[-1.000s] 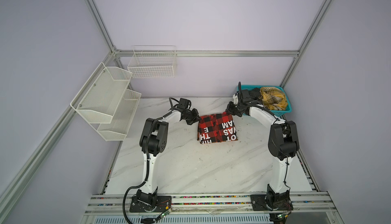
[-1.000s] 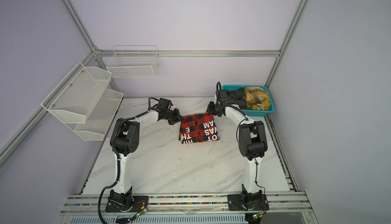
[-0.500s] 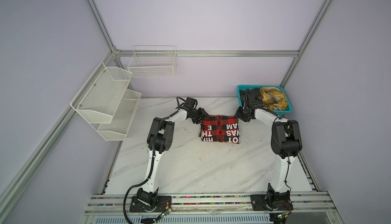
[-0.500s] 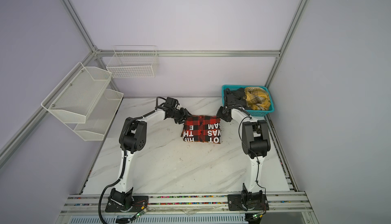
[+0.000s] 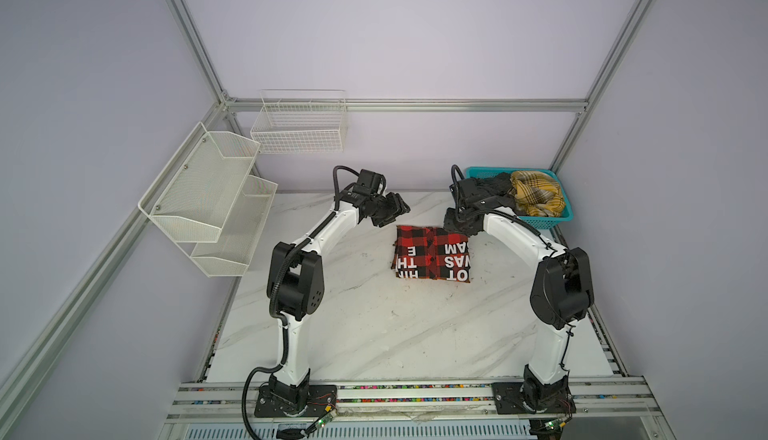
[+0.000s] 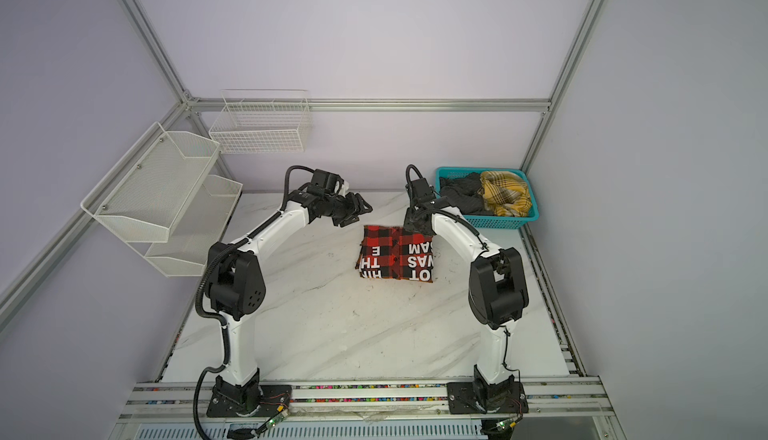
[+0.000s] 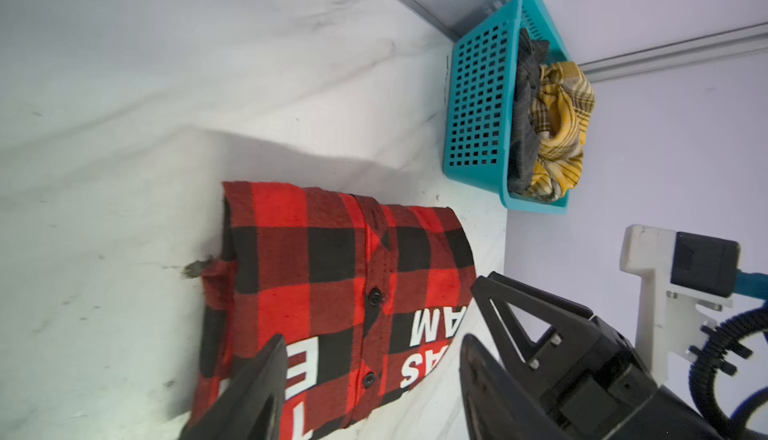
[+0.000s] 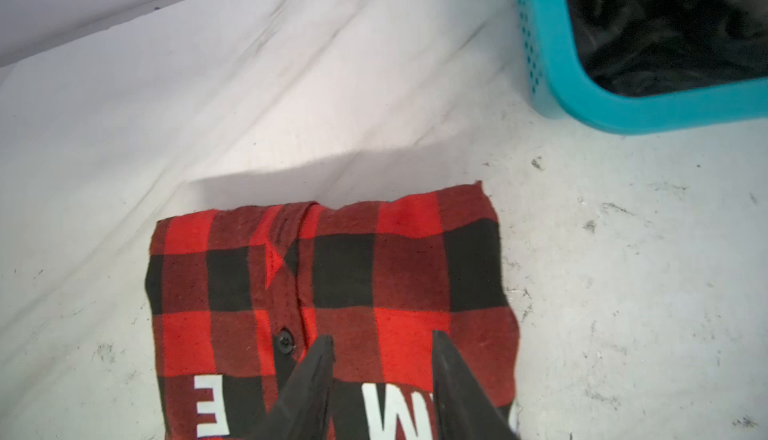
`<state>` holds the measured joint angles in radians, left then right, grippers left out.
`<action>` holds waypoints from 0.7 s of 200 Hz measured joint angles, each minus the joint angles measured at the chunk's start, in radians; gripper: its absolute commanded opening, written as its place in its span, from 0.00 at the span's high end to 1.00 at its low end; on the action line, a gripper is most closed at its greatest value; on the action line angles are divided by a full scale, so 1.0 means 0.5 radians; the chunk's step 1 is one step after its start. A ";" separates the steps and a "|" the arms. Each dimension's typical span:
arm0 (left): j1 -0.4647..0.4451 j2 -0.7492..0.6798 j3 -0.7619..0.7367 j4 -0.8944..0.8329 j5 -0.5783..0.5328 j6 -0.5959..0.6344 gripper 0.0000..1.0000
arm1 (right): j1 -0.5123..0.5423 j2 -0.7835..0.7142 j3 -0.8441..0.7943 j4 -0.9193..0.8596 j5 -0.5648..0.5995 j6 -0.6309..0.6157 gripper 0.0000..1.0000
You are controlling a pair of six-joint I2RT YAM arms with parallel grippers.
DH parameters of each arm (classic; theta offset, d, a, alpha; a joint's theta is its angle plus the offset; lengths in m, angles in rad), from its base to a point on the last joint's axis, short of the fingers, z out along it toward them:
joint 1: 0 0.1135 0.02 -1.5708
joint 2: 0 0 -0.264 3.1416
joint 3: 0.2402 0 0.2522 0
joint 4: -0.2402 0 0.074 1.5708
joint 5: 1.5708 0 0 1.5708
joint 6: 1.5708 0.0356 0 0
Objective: Fold and stack the long sleeve shirts
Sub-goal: 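Press the bundle's far edge with both grippers to tidy the fold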
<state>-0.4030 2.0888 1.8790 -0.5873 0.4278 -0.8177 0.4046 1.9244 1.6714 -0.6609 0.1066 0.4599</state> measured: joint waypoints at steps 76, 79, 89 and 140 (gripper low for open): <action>-0.105 0.500 0.021 -0.020 0.122 -0.001 0.40 | -0.066 0.191 -0.220 0.091 0.050 0.040 0.84; -0.101 0.500 0.021 -0.020 0.127 -0.001 0.40 | -0.066 0.198 -0.233 0.096 0.051 0.041 0.84; -0.098 0.497 0.021 -0.013 0.131 0.000 0.40 | -0.066 0.216 -0.275 0.121 0.056 0.042 0.85; -0.095 0.397 -0.172 0.105 0.132 0.019 0.40 | -0.057 0.240 -0.414 0.320 -0.021 0.011 0.86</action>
<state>-0.4507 2.2871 1.7927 -0.5350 0.4938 -0.8082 0.3759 2.0441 1.4643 -0.5011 0.0963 0.4656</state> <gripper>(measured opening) 0.598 0.142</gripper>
